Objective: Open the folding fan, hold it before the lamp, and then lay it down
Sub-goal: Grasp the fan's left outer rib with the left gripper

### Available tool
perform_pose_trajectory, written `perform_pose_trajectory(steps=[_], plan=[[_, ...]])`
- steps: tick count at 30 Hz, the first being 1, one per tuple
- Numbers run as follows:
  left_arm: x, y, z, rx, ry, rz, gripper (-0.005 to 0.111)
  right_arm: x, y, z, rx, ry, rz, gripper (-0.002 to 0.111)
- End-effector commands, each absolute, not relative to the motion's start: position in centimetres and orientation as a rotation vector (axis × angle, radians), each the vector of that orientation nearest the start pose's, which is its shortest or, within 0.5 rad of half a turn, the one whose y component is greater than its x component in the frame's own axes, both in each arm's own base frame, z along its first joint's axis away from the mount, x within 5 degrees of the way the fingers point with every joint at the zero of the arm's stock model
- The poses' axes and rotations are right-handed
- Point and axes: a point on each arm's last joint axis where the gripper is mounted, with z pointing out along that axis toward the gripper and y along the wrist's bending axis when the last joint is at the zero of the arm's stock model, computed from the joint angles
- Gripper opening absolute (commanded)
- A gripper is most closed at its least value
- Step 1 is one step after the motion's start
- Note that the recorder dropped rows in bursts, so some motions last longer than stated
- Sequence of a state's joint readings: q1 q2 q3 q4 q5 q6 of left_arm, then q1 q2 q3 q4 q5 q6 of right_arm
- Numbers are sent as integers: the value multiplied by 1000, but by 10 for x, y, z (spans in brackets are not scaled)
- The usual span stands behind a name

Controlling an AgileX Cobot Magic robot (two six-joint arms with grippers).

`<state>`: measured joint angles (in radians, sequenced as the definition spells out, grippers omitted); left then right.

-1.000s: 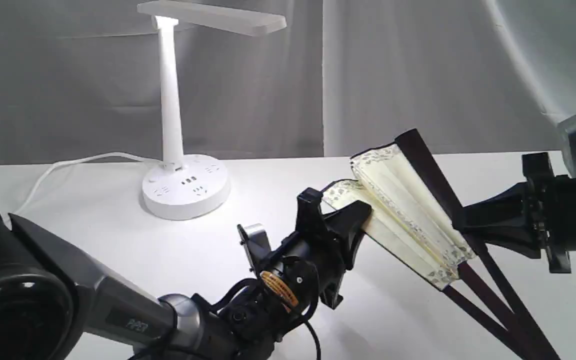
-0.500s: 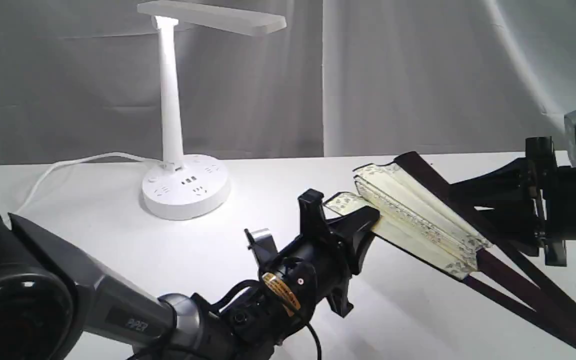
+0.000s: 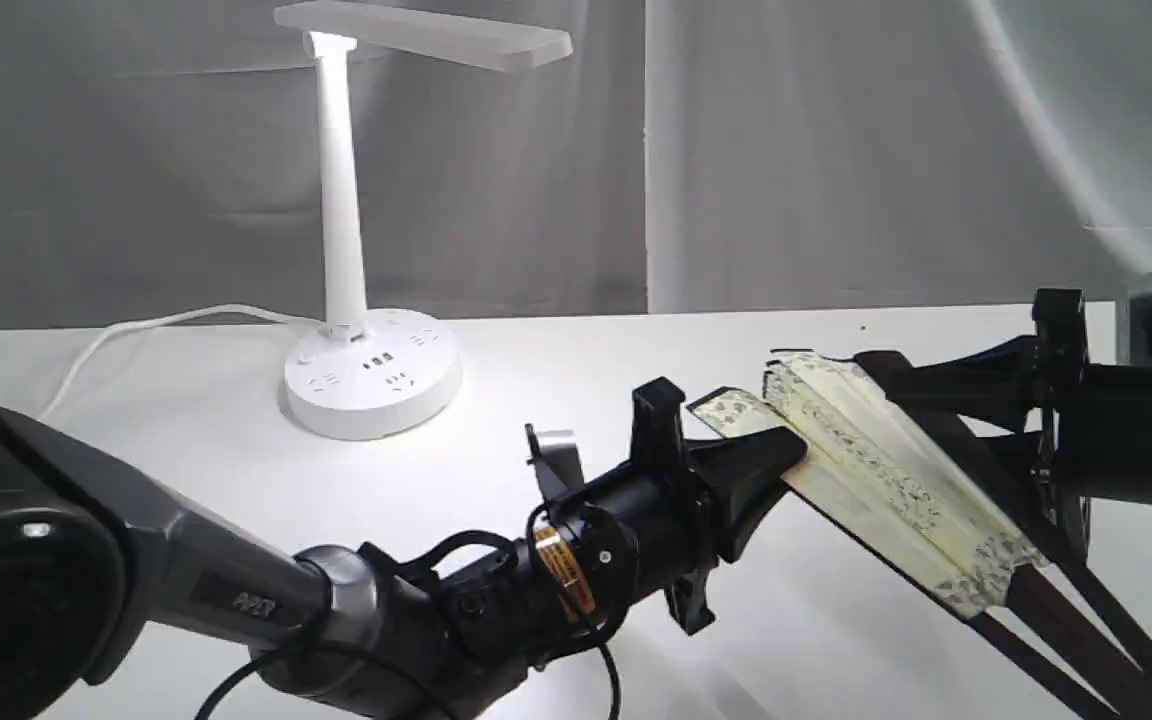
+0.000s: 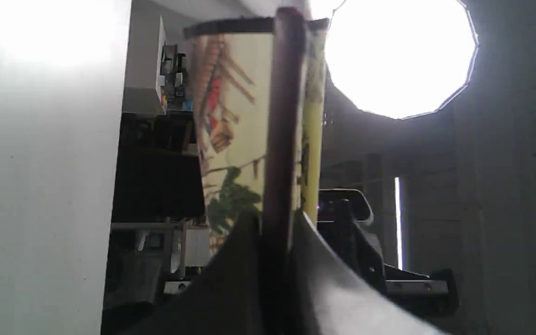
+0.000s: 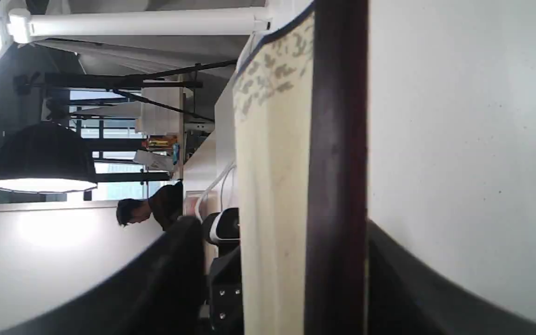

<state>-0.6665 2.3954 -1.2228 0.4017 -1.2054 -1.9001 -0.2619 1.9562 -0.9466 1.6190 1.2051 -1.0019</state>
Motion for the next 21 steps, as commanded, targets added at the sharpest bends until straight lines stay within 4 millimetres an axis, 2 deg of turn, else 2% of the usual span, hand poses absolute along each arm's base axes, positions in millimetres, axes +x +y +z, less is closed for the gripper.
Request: perform_pose_trajectory(steps=[1,7,13,19,21], plan=[[341,-302,89,-618,1829,-2111,0,350,-8,162,455,2146,1638,43],[346,-296,88,-618,1832,-2104,0,353,-9,164,453,2127,1635,36],[346,-296,89,-645,1826,-2114,0,352,-8,163,441,2138,1631,17],[347,-295,89,-648,1823,-2113,0,353,-9,163,443,2140,1625,17],[347,-295,89,-648,1823,-2113,0,353,-9,163,438,2134,1617,12]])
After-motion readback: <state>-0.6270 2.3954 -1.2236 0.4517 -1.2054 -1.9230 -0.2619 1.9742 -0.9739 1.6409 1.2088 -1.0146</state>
